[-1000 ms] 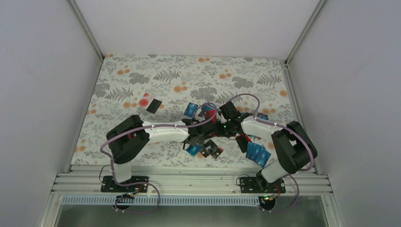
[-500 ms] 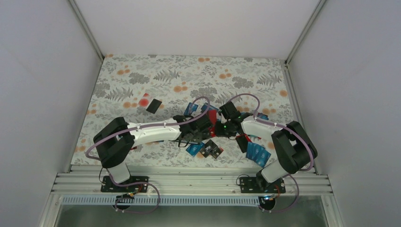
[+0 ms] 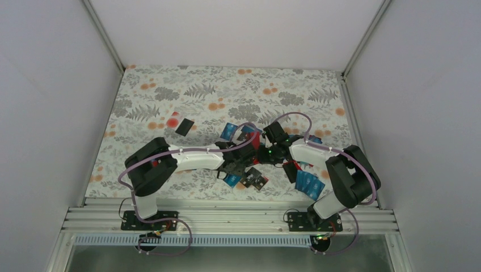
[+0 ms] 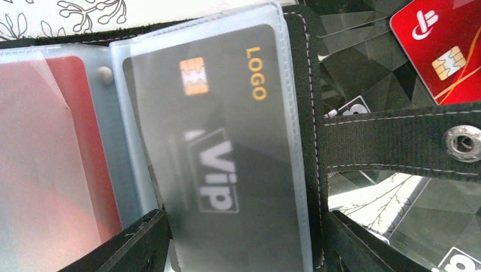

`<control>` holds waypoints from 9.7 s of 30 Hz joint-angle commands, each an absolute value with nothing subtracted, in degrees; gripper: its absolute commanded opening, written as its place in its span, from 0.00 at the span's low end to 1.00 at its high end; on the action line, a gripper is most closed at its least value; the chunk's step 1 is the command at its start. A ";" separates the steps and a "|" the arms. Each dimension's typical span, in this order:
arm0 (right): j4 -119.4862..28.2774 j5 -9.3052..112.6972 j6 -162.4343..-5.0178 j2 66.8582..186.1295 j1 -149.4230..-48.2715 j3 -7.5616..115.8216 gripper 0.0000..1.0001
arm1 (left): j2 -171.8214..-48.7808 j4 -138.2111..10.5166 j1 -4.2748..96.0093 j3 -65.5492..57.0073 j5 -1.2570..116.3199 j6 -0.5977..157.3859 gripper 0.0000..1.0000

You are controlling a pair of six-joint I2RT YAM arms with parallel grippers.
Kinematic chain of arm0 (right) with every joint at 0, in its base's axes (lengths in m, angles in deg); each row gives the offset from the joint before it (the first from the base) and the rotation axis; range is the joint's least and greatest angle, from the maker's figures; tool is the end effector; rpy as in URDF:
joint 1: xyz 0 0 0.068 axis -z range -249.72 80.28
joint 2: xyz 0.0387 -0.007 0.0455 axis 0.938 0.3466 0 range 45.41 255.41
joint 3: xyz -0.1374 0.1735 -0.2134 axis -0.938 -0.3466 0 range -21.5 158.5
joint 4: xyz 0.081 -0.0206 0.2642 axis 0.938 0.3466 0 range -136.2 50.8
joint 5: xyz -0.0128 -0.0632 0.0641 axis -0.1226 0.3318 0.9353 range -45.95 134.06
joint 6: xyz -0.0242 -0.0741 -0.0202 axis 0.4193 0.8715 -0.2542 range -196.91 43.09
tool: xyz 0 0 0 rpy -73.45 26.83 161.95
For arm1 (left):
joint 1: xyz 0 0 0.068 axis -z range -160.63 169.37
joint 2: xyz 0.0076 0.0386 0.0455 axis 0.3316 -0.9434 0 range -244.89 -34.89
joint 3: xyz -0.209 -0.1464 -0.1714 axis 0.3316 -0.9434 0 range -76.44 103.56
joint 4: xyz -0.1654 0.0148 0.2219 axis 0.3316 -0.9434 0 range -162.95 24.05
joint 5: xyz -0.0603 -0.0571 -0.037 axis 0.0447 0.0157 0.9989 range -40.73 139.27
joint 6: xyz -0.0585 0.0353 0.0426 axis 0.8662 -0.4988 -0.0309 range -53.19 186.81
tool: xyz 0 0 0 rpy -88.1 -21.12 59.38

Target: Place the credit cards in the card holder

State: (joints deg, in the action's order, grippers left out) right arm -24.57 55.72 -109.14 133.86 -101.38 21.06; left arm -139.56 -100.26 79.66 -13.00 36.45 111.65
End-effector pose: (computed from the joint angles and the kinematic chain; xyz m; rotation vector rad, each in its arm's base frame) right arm 0.2407 0.1650 0.1357 -0.0440 2.8647 0.5496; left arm 0.1956 -0.3117 0.1387 0.3382 2.7902 -0.0913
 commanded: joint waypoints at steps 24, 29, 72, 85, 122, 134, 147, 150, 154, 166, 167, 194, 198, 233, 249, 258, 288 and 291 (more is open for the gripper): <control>-20.95 72.84 -109.08 125.57 -100.89 29.75 0.27 | -126.68 -87.42 75.55 -25.78 43.02 111.31 0.24; -24.52 77.00 -110.28 128.46 -100.95 29.25 0.26 | -122.90 -84.26 73.16 -29.32 46.47 110.94 0.23; -30.57 79.91 -113.46 150.68 -106.63 37.95 0.25 | -118.46 -77.27 67.53 -37.42 53.33 109.11 0.21; -25.93 73.29 -112.27 154.32 -107.16 38.03 0.05 | -115.68 -80.06 65.73 -37.57 52.91 109.62 0.21; -16.63 70.16 -105.49 152.58 -106.46 46.02 0.04 | -115.29 -79.86 59.78 -30.88 66.89 100.00 0.27; -16.31 70.18 -103.28 152.38 -104.69 44.42 0.04 | -123.11 -81.07 59.68 -35.24 56.37 103.49 0.27; -14.45 69.35 -102.67 148.46 -104.44 43.05 0.28 | -115.84 -90.37 67.95 -29.70 51.22 99.75 0.45; -12.64 67.11 -102.96 144.54 -104.28 42.04 0.42 | -115.19 -91.64 70.50 -28.16 51.78 98.25 0.50; -9.15 60.66 -104.94 136.90 -103.32 38.17 0.68 | -115.79 -89.97 73.85 -26.25 52.34 97.25 0.54; -4.49 46.64 -115.62 117.90 -94.08 22.04 1.00 | -135.73 -88.53 77.16 -7.21 54.32 78.80 0.75; -4.58 46.65 -115.88 116.71 -92.36 21.26 1.00 | -137.32 -88.53 77.27 -5.69 54.33 76.44 0.77; -5.17 61.65 -112.40 101.92 -69.59 15.86 1.00 | -163.07 -90.87 78.06 14.88 53.07 50.73 0.85; -5.35 62.94 -112.16 101.93 -69.54 16.09 1.00 | -163.47 -90.44 77.08 14.23 53.63 50.74 0.84; -24.49 84.44 -115.79 117.44 -70.14 9.40 0.80 | -152.35 -82.87 69.14 8.74 74.35 61.27 0.61; -32.32 85.42 -118.43 129.31 -70.69 11.98 0.66 | -160.96 -85.74 64.12 14.37 78.76 66.86 0.27; -31.11 84.22 -117.33 129.74 -70.74 12.86 0.63 | -157.39 -85.42 64.19 9.68 76.99 68.25 0.22; -31.83 83.46 -114.47 134.06 -70.70 16.96 0.52 | -159.73 -82.98 64.81 4.26 74.71 69.11 0.09; -33.01 83.65 -114.27 135.07 -70.70 17.15 0.51 | -159.81 -82.90 64.81 4.24 74.93 69.10 0.09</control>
State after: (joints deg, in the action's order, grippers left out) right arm -30.67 83.67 -115.41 133.42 -70.45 16.04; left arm -159.16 -80.52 64.27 6.12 76.30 69.01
